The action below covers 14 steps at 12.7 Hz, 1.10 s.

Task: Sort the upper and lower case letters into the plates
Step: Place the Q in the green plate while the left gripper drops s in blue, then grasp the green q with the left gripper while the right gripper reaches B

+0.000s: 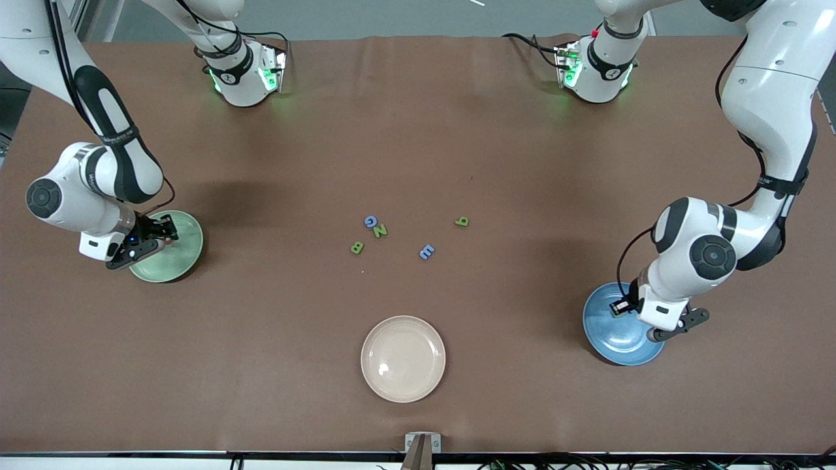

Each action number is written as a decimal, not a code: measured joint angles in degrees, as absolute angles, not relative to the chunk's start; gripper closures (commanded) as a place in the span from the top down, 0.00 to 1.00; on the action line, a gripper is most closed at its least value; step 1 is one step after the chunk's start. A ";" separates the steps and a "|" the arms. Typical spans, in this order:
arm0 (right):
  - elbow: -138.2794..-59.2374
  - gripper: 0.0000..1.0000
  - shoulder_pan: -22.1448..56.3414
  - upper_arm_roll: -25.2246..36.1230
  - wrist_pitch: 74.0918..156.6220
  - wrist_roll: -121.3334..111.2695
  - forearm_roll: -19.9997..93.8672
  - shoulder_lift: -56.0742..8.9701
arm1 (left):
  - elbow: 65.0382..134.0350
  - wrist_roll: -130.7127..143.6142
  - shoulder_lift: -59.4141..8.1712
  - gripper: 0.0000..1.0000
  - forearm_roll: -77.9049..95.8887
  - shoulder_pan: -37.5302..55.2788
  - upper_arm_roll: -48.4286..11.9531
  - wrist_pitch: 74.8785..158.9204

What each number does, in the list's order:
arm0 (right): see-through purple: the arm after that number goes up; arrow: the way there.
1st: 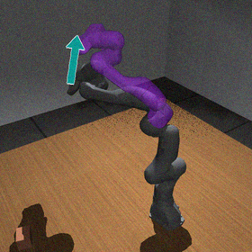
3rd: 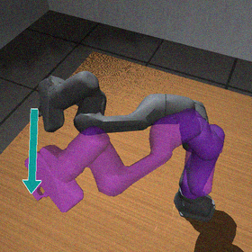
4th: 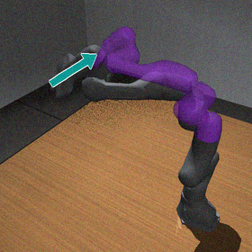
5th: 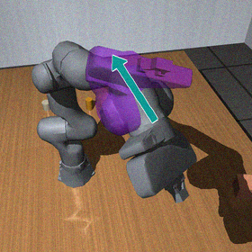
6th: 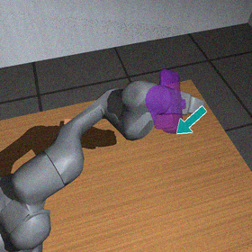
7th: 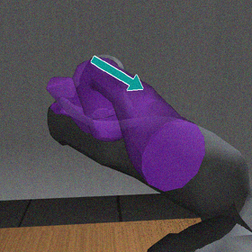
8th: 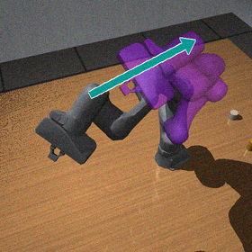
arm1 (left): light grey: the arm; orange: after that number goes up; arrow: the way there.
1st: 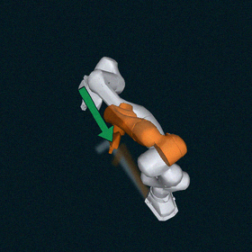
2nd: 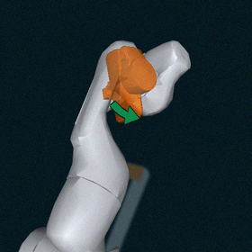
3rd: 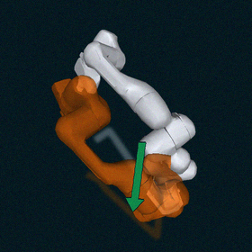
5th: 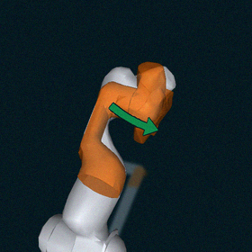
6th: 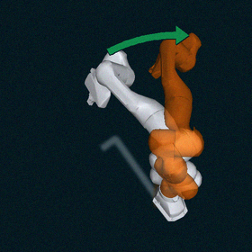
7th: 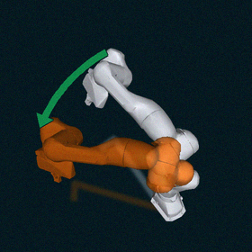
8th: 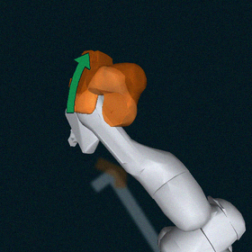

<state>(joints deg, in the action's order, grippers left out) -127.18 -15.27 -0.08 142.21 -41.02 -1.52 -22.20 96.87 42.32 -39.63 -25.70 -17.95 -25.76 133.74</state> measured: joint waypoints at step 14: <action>-112.00 0.98 -7.23 -1.81 111.31 -25.20 -1.08 -11.03 | 110.37 80.24 -36.21 0.91 -25.78 -9.62 -43.19 132.52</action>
